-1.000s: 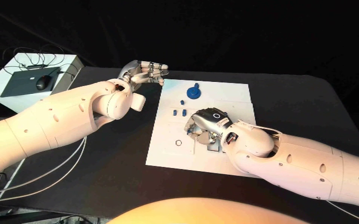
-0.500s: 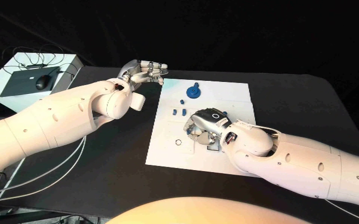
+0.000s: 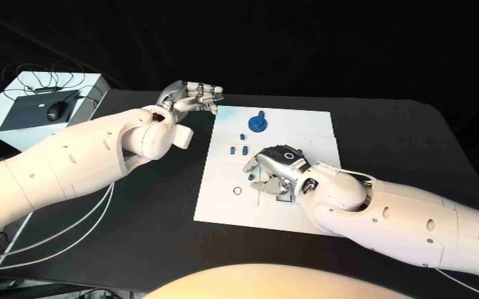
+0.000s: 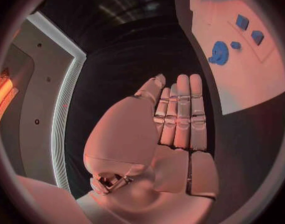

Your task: Assemble the parts on the task board

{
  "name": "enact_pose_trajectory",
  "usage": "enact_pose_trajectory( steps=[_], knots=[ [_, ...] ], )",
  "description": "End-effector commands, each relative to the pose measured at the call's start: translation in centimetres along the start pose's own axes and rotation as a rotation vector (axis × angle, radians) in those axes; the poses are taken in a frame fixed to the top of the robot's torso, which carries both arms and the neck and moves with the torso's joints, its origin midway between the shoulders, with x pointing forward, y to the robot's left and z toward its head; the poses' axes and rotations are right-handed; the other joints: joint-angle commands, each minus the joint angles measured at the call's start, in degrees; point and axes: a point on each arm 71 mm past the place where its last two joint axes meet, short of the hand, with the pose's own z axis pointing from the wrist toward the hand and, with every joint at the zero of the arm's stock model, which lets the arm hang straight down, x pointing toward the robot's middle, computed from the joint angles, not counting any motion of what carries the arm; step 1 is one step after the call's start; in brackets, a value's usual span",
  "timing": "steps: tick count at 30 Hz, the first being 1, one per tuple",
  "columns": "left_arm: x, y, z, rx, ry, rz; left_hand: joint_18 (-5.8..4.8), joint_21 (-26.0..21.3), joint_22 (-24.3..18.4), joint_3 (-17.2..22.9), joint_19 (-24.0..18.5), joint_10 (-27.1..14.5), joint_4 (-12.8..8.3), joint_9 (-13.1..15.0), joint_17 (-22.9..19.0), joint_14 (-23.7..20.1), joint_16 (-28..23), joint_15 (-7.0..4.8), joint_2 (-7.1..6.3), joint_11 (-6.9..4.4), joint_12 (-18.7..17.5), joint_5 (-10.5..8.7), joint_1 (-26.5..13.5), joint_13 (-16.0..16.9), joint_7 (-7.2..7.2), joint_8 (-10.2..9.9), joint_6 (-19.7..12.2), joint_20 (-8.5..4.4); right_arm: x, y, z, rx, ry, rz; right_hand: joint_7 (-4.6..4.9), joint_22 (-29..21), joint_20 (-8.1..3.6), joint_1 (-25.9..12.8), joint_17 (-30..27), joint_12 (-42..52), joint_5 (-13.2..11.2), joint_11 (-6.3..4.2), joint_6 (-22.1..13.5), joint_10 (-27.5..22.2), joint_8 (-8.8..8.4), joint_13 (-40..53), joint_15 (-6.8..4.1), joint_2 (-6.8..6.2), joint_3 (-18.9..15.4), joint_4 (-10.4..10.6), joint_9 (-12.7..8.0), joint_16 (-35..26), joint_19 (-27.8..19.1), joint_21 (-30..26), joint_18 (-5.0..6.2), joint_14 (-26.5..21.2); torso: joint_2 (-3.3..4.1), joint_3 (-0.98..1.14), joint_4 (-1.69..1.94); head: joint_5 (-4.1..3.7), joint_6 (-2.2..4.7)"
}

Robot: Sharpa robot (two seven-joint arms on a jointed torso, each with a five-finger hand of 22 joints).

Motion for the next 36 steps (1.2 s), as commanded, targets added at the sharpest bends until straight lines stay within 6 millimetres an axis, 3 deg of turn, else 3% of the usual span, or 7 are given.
enact_pose_trajectory(
  steps=[1, 4, 12, 17, 19, 27, 36],
  knots=[
    [0.2, -0.1, 0.0, 0.003, 0.012, -0.007, 0.4, -0.2, 0.0, -0.1, 0.3, -0.3, 0.4, 0.0, -0.1, 0.0, -0.4, 0.08, -0.07, 0.04, 0.3, 0.13, -0.5, -0.1, -0.09, -0.1, 0.0, -0.02, -0.8, 0.2, -0.3, -0.022, -0.102, 0.039, -0.77, -0.9, 0.17, 0.9, -0.4, 0.3, 0.2, 0.33, -2.5, -1.9, 0.03, 0.0, 0.26, -0.37, -2.0, 0.9, -0.1, -0.6, 0.3, -0.8, 0.85, 0.1, 0.0, 0.02, 0.0, -0.04, 0.14],
    [0.2, -0.1, 0.1, 0.003, 0.013, -0.008, 0.38, -0.3, -0.1, -0.2, 0.3, -0.4, 0.6, 0.0, -0.1, 0.0, -0.4, 0.12, -0.11, 0.08, 0.3, 0.12, -0.7, -0.1, -0.08, -0.1, -0.1, 0.02, -1.2, 0.1, -0.7, -0.021, -0.13, 0.065, -1.19, -2.2, 0.31, 2.4, -0.7, 0.5, 0.3, 0.6, -4.5, -3.1, 0.08, 0.0, 0.38, -1.25, -3.1, 3.0, -0.1, -1.3, 0.8, -1.8, 0.93, 0.2, -0.02, 0.03, -0.03, -0.02, 0.3],
    [0.2, 0.0, 0.1, 0.002, 0.013, -0.009, 0.39, -0.5, -0.3, -0.2, 0.4, -0.4, 0.7, 0.0, -0.1, 0.0, -0.4, 0.11, -0.02, 0.06, 0.3, 0.15, -0.7, -0.1, -0.08, -0.1, -0.1, 0.04, -3.2, -1.8, -2.1, 0.036, -0.13, 0.136, -0.59, -2.4, -0.1, 2.7, -0.2, 0.6, 1.2, -0.17, -4.1, 0.1, 0.0, -0.1, -0.09, -0.36, -3.9, 2.5, -0.1, -0.4, 1.7, -1.9, 0.73, 0.5, -0.03, -0.02, -0.05, -0.62, 1.1],
    [0.2, 0.0, 0.2, 0.003, 0.014, -0.009, 0.39, -0.5, -0.3, -0.2, 0.4, -0.4, 0.7, 0.0, -0.1, 0.0, -0.4, 0.11, -0.02, 0.06, 0.3, 0.15, -0.7, -0.1, -0.08, -0.1, -0.1, 0.04, -5.2, -4.2, -3.0, 0.098, -0.07, 0.171, 1.89, -1.1, -0.81, 1.6, 0.6, 1.0, 2.3, -1.89, -1.1, 8.7, 0.12, 0.1, -1.09, 1.01, -3.6, 1.6, -0.1, 1.2, 2.0, -1.1, 0.31, 0.6, -0.09, 0.03, -0.1, -1.15, 1.64],
    [0.2, 0.0, 0.2, 0.003, 0.014, -0.009, 0.39, -0.6, -0.3, -0.2, 0.5, -0.3, 0.8, 0.0, -0.1, 0.0, -0.4, 0.1, 0.01, 0.03, 0.4, 0.15, -0.6, -0.1, -0.09, -0.1, -0.1, 0.04, -6.2, -5.5, -3.5, 0.128, -0.024, 0.165, 2.54, -0.3, -1.22, -0.2, 1.2, 0.1, 4.1, -2.16, -0.7, 11.6, 0.09, 0.2, -1.33, 0.18, -4.2, 2.0, -0.1, 1.8, 2.0, -0.7, -0.2, 0.4, -0.09, 0.04, -0.08, -1.41, 2.07],
    [0.2, 0.1, 0.2, 0.003, 0.016, -0.01, 0.38, -0.6, -0.4, -0.2, 0.5, -0.3, 0.8, 0.0, -0.1, 0.0, -0.4, 0.09, 0.05, 0.0, 0.4, 0.12, -0.5, -0.1, -0.23, 0.0, 0.3, 0.03, -8.1, -8.0, -4.1, 0.174, 0.029, 0.077, 1.86, 1.3, -0.65, 0.3, 2.8, 0.4, 3.9, -0.78, -0.9, 4.1, 0.1, 0.2, -0.33, -0.58, -8.4, 2.2, -0.1, 2.2, 1.4, -0.7, 0.04, -0.2, 0.01, 0.13, -0.01, -2.12, 2.61],
    [0.4, 0.1, 0.3, 0.004, 0.022, -0.012, 0.37, -0.7, -0.4, -0.2, 0.5, -0.3, 0.8, 0.0, -0.1, -0.1, -0.4, 0.09, 0.04, 0.0, 0.4, 0.15, -0.5, -0.1, -0.25, -0.1, 0.5, 0.03, -8.1, -9.3, -3.9, 0.208, 0.071, -0.026, 0.17, 1.7, 0.17, 3.1, 3.7, 0.4, 3.5, 0.1, -1.7, -0.9, 0.06, 0.0, 0.33, -3.11, -7.5, 6.9, -0.1, 1.2, 1.7, -1.9, 0.94, -0.2, 0.06, 0.02, -0.01, -2.26, 2.57]
  ],
)
